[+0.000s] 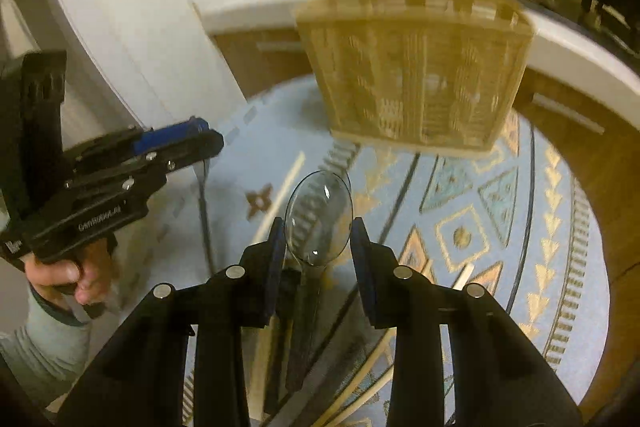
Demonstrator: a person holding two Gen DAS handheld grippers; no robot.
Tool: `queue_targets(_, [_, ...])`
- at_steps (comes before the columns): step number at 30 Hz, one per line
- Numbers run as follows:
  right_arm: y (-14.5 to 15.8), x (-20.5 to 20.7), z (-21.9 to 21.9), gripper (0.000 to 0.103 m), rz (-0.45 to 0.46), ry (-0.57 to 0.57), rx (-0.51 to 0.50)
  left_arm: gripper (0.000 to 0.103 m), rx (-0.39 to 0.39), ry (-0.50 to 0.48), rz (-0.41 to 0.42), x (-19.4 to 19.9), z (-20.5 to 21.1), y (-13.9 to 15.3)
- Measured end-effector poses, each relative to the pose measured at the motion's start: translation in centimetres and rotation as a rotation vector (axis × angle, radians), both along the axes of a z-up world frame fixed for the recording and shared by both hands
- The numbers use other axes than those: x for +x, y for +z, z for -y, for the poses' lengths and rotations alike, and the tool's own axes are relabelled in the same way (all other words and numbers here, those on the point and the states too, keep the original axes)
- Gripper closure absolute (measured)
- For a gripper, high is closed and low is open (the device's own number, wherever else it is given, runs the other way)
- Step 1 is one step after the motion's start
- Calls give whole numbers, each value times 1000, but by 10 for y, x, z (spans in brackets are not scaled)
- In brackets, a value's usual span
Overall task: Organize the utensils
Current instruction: 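Carry both spoons over the beige basket and open both tools to drop them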
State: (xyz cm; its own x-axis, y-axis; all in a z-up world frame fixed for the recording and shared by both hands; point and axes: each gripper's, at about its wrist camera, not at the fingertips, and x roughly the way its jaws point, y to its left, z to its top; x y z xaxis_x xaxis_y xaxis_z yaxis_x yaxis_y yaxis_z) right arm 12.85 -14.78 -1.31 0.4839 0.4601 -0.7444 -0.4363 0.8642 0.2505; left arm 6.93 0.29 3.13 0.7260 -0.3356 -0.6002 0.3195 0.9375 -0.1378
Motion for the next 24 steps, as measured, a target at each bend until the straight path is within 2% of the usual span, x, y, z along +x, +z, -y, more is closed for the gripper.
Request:
queue_targets(7, [48,-9,21,73,177,-51,136,74,-40,-15,185,-10,8,46])
queue_targets(12, [97,-8,37,73,301,-112,188,74,-82,2,267,3,9,86])
queue_targets(18, [149,13,48,73,444,-218,153,74,-104,37,353,34,16,131])
queue_targets(24, [165,47,63,73,597,-367,97,73,-111,76,405,69,25,142])
